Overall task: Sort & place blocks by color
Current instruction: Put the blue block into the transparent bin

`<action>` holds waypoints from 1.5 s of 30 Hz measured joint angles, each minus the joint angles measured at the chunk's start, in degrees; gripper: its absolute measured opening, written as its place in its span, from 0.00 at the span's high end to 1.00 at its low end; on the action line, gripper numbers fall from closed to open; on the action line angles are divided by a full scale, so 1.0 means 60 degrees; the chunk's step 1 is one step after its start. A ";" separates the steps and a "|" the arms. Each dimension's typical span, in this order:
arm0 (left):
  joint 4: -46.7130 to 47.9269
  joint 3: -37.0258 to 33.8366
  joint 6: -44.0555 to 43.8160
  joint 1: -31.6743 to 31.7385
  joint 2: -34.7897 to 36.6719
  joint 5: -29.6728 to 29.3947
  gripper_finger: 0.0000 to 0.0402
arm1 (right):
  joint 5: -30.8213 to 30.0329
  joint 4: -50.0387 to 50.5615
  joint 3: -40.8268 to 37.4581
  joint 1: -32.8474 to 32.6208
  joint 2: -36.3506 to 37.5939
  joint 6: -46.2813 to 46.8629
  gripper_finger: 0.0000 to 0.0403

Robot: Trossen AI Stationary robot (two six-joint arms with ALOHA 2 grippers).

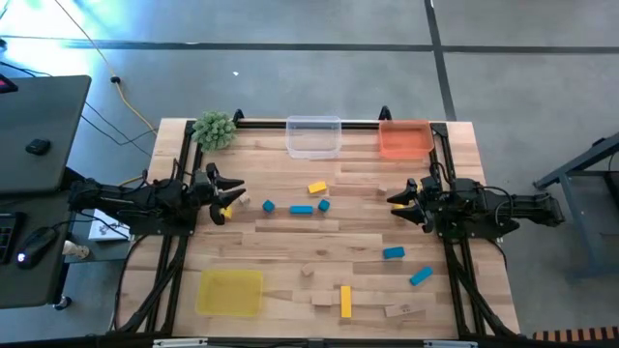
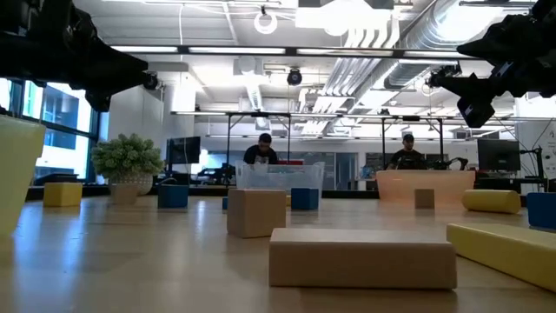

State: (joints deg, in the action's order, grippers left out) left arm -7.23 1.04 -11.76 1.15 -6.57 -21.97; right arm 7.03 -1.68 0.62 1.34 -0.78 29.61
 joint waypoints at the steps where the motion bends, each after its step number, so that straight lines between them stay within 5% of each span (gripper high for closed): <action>1: -0.0116 0.0000 0.0038 0.0000 -0.0003 -0.0021 0.68 | 0.0000 0.0001 0.0001 0.0001 -0.0001 0.0000 0.45; 11: -0.0366 0.1373 0.1136 0.0000 -0.0500 -0.0230 0.68 | 0.0000 0.0001 0.0000 0.0004 -0.0002 0.0000 0.45; 23: 0.0363 0.4730 0.3376 0.0000 -0.3329 -0.0557 0.68 | 0.0000 0.0001 -0.0002 0.0001 0.0001 0.0000 0.45; 30: 0.0952 0.6090 0.3906 0.0000 -0.4912 -0.1504 0.58 | 0.0000 0.0001 0.0001 0.0002 0.0001 -0.0001 0.45; 39: 0.2593 0.7034 0.1376 0.0000 -0.6535 -0.1979 0.49 | 0.0000 0.0001 0.0000 0.0002 0.0001 -0.0002 0.45; 45: 0.4222 0.7082 -0.0130 0.0004 -0.7491 -0.1378 0.49 | 0.0000 0.0001 -0.0002 0.0001 0.0001 -0.0003 0.45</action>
State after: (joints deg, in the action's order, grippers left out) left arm 18.10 43.53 -12.54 1.17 -51.51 -30.24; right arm 7.03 -1.67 0.60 1.35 -0.78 29.59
